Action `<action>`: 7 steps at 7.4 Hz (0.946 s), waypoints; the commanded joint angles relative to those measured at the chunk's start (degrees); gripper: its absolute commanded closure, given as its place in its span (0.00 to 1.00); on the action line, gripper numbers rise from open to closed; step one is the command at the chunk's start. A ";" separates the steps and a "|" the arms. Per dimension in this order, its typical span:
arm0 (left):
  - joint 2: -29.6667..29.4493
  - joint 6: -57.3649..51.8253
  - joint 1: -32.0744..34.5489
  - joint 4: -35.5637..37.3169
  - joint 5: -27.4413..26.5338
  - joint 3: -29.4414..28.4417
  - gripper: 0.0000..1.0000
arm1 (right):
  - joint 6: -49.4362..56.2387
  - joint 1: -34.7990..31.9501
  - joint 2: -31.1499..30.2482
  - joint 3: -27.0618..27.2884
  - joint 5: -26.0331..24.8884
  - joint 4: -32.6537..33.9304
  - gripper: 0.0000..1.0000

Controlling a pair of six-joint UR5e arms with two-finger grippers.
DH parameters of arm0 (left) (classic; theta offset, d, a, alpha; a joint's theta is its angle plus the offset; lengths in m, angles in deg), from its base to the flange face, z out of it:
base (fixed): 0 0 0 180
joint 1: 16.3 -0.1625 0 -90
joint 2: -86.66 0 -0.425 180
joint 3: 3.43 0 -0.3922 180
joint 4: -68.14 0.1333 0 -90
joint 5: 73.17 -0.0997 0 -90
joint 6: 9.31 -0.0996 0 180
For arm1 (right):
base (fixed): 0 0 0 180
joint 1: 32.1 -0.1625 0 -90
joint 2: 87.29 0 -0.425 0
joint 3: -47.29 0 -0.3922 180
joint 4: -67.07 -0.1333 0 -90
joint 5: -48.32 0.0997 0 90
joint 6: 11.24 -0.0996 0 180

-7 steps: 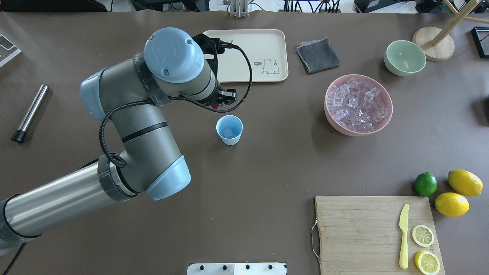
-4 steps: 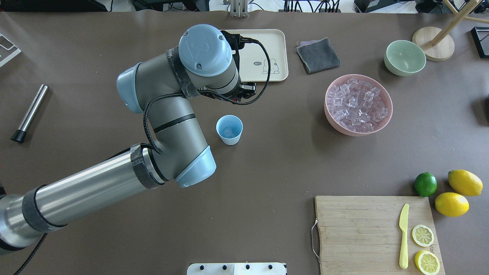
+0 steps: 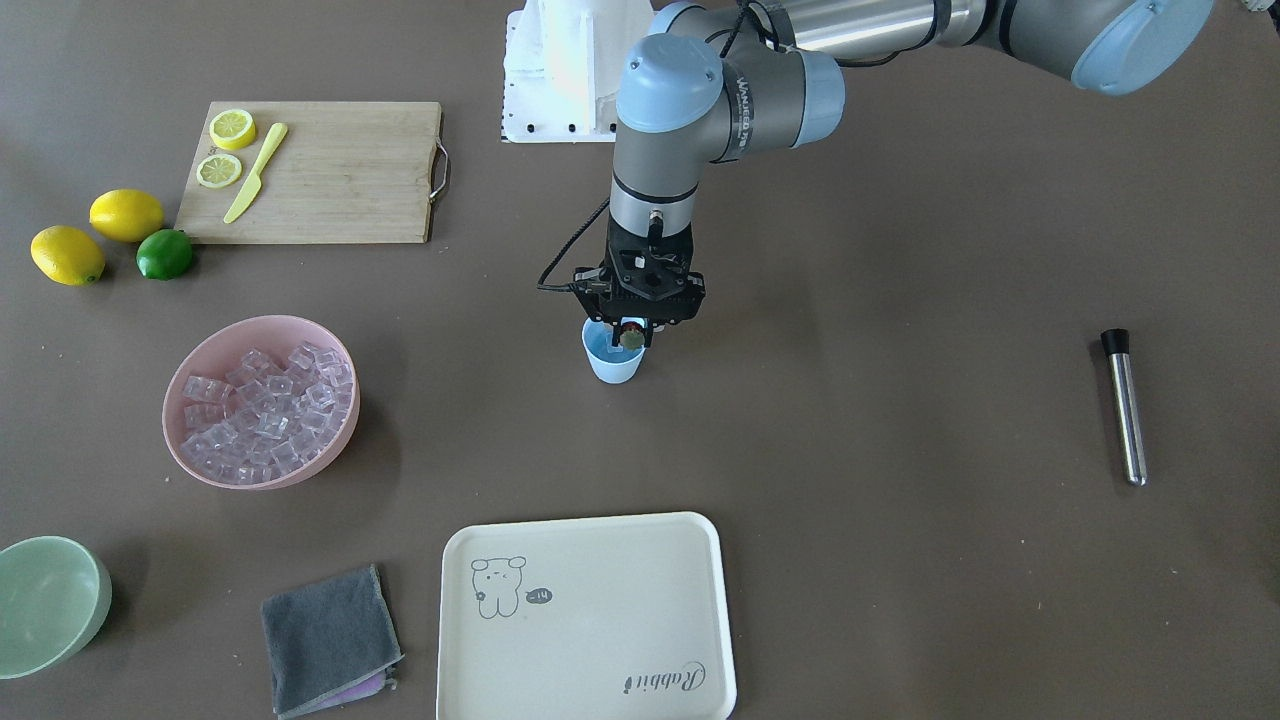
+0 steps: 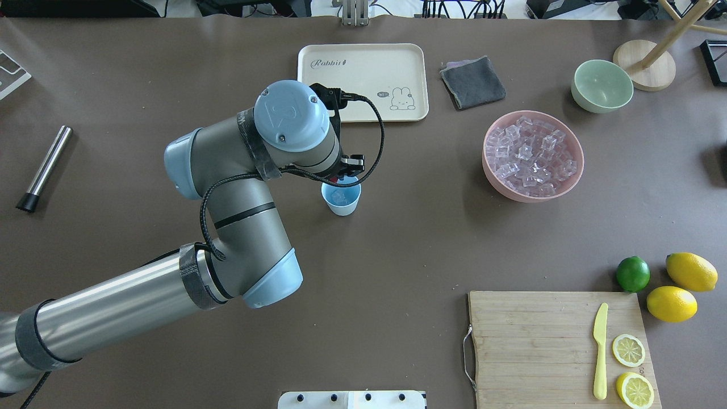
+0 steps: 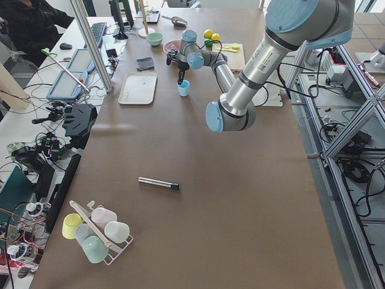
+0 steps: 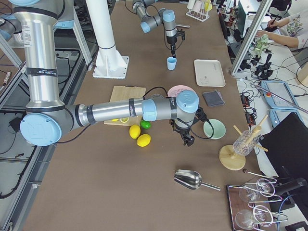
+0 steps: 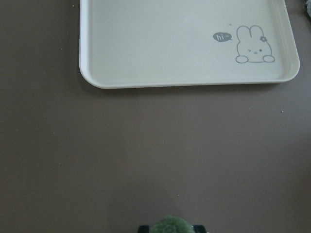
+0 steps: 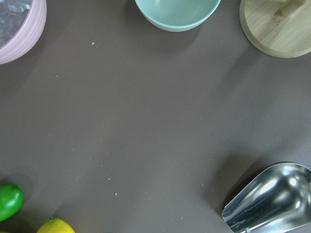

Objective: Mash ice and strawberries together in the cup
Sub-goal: 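Carry the strawberry with the left gripper over the light-blue cup, then open the left gripper to drop the strawberry into the cup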

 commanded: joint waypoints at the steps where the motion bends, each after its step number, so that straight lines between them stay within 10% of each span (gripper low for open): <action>1: 0.15 1.27 -1.61 0.11 -0.20 0.14 1.00 | -0.19 0.14 0.04 0.25 -0.07 -0.04 0.10; 2: 0.32 1.10 -1.78 -0.06 -0.20 0.14 1.00 | -0.19 0.15 0.04 0.25 -0.07 0.05 0.10; 3: 0.06 1.09 -1.79 -0.24 -0.12 0.23 0.38 | -0.10 0.15 -0.22 0.25 -0.07 -0.04 0.10; 5: -0.37 1.18 -1.79 -1.20 -0.12 0.49 0.03 | -0.19 0.15 -0.66 0.78 0.02 0.05 0.10; 7: 5.37 0.65 1.88 -1.30 0.49 5.99 0.02 | -0.36 0.15 -0.40 0.78 0.02 0.05 0.10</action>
